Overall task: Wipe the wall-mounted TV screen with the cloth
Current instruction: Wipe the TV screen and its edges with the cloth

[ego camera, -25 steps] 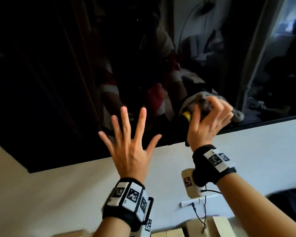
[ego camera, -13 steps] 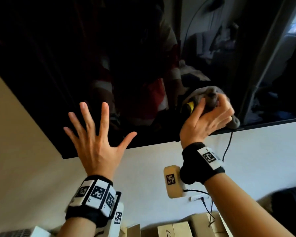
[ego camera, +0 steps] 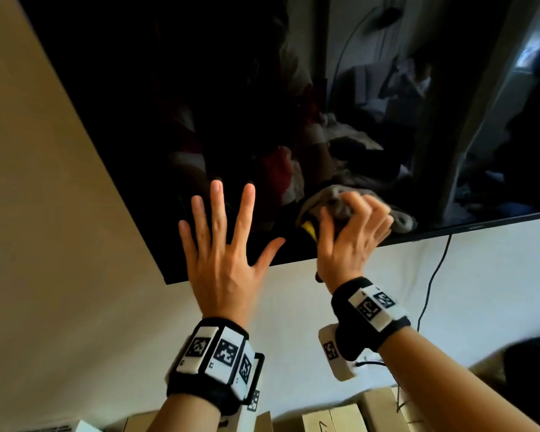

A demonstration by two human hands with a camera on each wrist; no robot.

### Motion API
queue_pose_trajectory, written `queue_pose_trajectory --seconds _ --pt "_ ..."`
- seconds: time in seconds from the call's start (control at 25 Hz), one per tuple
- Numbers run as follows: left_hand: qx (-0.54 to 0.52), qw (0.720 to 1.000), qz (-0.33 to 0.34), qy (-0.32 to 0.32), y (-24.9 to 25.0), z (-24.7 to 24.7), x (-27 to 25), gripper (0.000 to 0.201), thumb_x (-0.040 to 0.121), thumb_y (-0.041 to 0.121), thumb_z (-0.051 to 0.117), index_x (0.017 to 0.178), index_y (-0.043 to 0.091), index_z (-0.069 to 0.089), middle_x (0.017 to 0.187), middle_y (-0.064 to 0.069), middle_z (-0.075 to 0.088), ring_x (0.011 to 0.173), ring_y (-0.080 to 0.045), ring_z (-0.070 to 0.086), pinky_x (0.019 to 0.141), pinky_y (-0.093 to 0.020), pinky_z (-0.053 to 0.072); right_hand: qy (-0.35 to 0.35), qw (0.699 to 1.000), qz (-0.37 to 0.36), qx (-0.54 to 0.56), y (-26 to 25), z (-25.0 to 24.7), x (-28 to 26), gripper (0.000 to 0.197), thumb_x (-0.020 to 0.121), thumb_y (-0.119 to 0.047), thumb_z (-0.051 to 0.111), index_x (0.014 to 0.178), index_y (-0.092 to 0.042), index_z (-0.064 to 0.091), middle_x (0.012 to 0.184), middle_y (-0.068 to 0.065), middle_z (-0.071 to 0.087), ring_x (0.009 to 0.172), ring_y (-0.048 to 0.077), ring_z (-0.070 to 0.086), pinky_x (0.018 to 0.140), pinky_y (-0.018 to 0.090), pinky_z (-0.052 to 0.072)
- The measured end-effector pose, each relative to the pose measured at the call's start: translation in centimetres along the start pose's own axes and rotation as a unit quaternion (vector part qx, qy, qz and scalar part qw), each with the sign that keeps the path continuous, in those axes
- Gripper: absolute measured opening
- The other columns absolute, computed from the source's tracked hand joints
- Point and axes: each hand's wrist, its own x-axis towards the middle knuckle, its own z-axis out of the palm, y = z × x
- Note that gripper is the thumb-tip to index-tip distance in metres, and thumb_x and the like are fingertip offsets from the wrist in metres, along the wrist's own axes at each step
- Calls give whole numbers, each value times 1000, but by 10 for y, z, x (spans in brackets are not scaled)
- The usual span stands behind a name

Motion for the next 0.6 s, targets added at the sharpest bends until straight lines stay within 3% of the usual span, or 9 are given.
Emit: queue_pose_trajectory --seconds 0.12,0.16,0.32,0.4,0.48,0.56,0.6 --pt "0 1000 -9 17 -23 -3 -2 83 89 68 51 155 29 18 162 -9 9 147 -34 18 118 -55 12 93 983 151 39 -15 11 17 30 90 -35 45 115 -18 43 111 11 45 102 25 40 96 20 21" --pt "-7 1000 -4 17 -29 -2 -3 83 90 67 51 155 29 18 162 -9 9 146 -35 18 117 -54 12 89 983 154 40 -26 16 9 32 90 -35 45 117 -17 43 113 11 45 103 26 40 98 20 19" --pt "-76 996 15 40 -55 1 -10 80 93 55 52 156 27 12 163 -5 5 150 -31 11 118 -49 17 -47 998 -52 -1 -40 24 -38 30 86 -36 51 111 -22 43 108 4 36 96 24 36 90 35 27" --pt "-144 987 -22 64 -70 0 -19 73 100 45 46 156 28 3 164 4 -6 151 -23 5 119 -45 22 -16 1000 -12 7 -42 27 -30 30 87 -35 51 111 -21 43 109 6 39 97 24 36 92 31 25" --pt "-226 971 -45 66 -80 2 -29 71 103 15 42 156 31 -3 163 13 -10 151 -15 10 115 -36 35 14 998 47 29 -58 38 -32 29 88 -35 49 113 -21 42 109 8 40 100 25 37 94 27 22" --pt "-287 954 -61 65 -82 3 -38 85 96 -11 39 155 33 -3 163 10 -6 149 -5 10 113 -22 33 -33 999 -14 11 -74 46 -57 29 87 -36 50 112 -23 43 109 5 37 98 24 36 90 32 24" --pt "-313 944 -79 65 -83 5 -43 85 95 -12 38 155 33 -3 164 6 0 149 -3 10 114 -19 29 -68 996 -63 -1 -77 48 -71 29 85 -37 51 111 -25 44 108 3 35 96 24 35 88 34 25"
